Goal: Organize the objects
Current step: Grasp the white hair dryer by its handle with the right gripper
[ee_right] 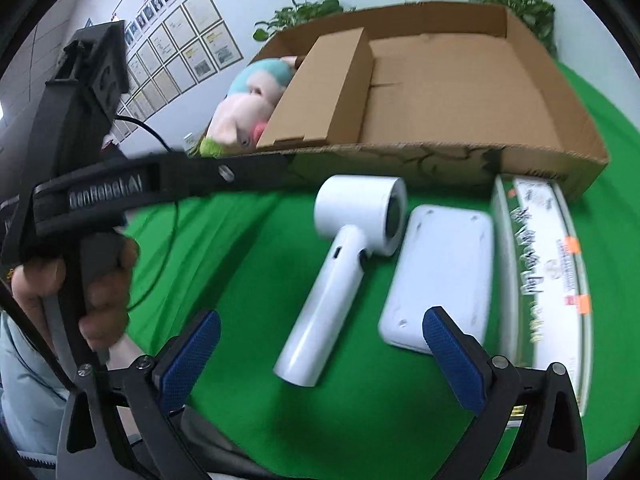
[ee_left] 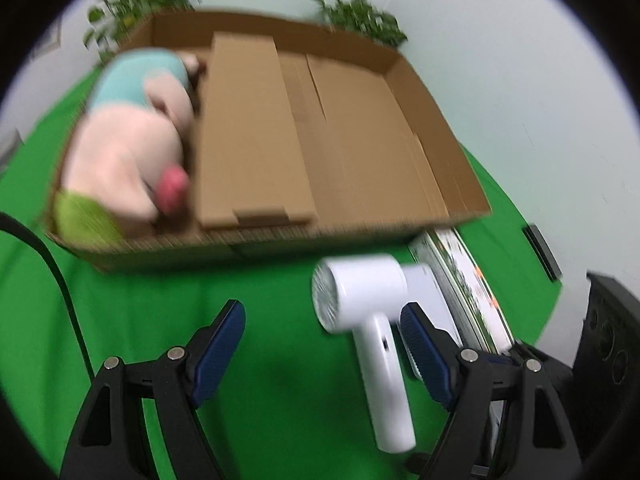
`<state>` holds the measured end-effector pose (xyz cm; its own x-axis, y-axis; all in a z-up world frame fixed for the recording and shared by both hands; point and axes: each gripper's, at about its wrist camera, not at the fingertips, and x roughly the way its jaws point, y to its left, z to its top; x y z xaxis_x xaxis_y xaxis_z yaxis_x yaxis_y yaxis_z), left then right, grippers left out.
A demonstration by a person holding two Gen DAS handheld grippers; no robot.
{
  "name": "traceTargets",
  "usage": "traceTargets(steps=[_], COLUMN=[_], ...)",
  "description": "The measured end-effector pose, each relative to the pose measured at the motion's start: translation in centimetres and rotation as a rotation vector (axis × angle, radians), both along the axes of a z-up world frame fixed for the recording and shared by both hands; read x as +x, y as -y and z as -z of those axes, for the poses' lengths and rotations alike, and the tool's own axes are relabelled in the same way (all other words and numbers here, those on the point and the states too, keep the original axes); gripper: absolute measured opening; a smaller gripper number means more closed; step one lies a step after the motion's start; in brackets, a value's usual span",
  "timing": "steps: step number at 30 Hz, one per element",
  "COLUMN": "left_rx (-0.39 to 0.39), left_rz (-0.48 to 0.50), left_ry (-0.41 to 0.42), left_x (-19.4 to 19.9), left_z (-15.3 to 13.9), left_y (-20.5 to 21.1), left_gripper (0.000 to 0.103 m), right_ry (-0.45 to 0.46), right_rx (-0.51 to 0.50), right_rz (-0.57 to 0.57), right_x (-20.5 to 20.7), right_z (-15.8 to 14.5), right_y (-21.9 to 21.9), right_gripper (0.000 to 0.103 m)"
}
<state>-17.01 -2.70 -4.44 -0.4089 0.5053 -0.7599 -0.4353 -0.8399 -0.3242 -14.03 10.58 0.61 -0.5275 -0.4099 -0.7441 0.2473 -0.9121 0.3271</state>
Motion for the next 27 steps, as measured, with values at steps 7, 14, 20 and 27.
traceTargets(steps=[7,14,20,27], left_rx=[0.089,0.125,0.109,0.079], left_rz=[0.056,0.102,0.113,0.095], left_ry=[0.153,0.219,0.228,0.262], left_x=[-1.2,-1.0,-0.1,0.7], left_z=[3.0,4.6,5.3,5.6], left_y=[-1.2,-2.3,-3.0,-2.9], left_gripper=[0.080,0.078,0.064,0.034], right_ry=[-0.007,-0.022,0.006,-0.003], right_rx=[0.108,0.234,0.257,0.252], right_rz=[-0.026,-0.060,-0.115,-0.127], right_x=[-0.3,0.0,0.8,1.3], right_z=[1.2,2.0,3.2,2.9], right_y=[2.2,3.5,4.5,3.8], right_gripper=[0.084,0.048,0.044,0.036])
